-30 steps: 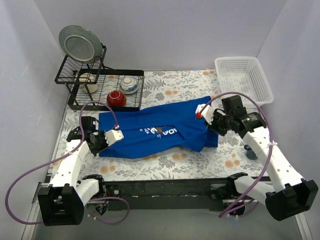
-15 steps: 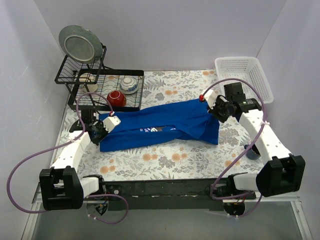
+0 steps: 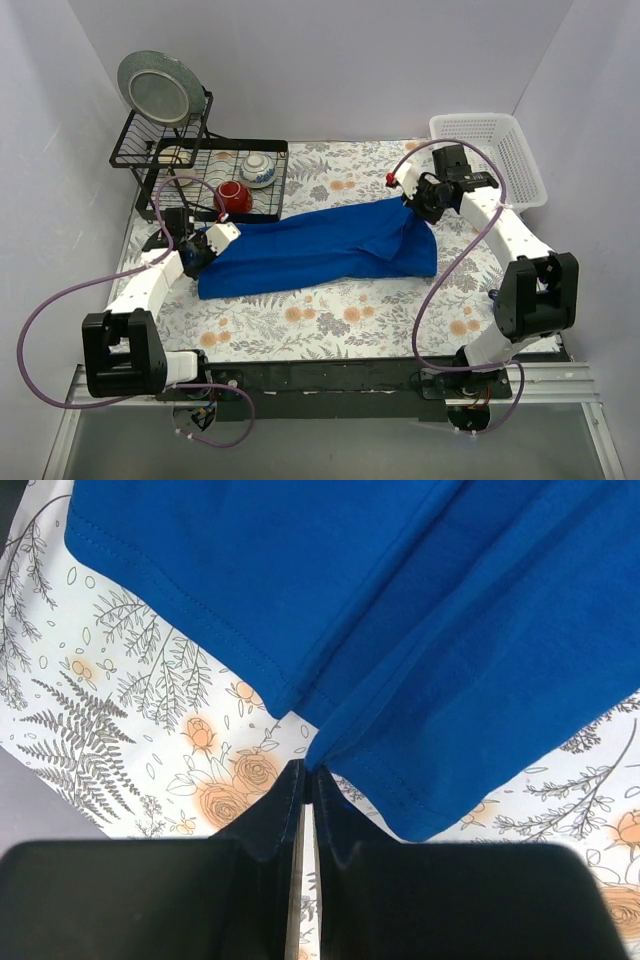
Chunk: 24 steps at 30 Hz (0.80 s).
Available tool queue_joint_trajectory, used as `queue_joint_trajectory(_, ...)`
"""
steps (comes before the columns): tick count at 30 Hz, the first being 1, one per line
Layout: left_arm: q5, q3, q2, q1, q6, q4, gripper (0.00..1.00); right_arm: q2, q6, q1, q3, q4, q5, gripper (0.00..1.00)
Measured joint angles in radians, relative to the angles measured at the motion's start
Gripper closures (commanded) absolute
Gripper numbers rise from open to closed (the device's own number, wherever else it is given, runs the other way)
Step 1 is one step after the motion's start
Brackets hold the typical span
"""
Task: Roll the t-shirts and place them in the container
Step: Fold the T-shirt at the center of the board.
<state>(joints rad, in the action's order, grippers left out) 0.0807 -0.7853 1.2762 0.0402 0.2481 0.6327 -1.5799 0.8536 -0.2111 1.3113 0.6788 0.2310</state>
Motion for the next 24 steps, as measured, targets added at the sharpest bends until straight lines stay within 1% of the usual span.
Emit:
queue_joint_trajectory(7, -0.031, -0.001, 0.034, 0.0, 0.002, -0.038, 1.0, -0.115, 0.01, 0.002, 0.1, -0.01, 0.008, 0.99)
queue_joint_trajectory(19, -0.048, -0.059, 0.129, 0.0, 0.002, -0.095, 1.0, -0.253, 0.01, 0.002, 0.183, -0.017, 0.01, 0.99)
queue_joint_trajectory(22, -0.053, -0.069, 0.149, 0.0, 0.002, -0.103, 0.95, -0.29, 0.009, 0.002, 0.216, -0.021, 0.01, 0.99)
queue_joint_trajectory(23, -0.058, -0.071, 0.154, 0.0, 0.002, -0.105, 0.94, -0.3, 0.006, 0.002, 0.226, -0.022, 0.011, 0.97)
queue_joint_trajectory(24, -0.063, -0.072, 0.158, 0.0, 0.0, -0.107, 0.88, -0.311, 0.0, 0.002, 0.238, -0.024, 0.012, 0.78)
